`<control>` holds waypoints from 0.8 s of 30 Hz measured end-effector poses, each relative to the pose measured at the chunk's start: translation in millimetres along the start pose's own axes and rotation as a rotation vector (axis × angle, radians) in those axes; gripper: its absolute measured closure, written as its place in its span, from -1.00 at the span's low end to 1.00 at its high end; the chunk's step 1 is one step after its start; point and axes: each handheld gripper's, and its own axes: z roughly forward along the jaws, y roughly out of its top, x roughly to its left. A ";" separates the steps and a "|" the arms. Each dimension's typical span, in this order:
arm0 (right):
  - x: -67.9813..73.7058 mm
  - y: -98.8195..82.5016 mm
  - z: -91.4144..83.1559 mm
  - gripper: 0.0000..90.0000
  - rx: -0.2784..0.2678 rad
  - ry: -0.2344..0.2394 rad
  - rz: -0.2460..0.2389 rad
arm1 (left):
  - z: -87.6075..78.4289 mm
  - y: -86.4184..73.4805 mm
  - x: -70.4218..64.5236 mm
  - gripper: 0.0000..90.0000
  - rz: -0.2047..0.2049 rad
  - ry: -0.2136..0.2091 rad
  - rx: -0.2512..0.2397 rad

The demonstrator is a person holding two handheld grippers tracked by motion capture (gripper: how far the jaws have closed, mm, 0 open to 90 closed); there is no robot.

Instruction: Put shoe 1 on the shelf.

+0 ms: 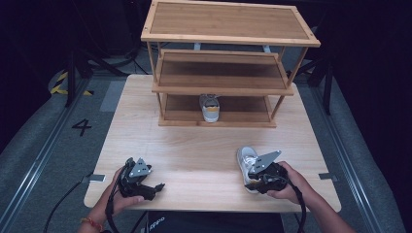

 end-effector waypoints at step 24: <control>-31.4 39.2 -15.4 0.55 -0.058 -0.171 -0.075 | 1.6 0.6 -0.2 -0.67 -0.010 -0.011 -0.002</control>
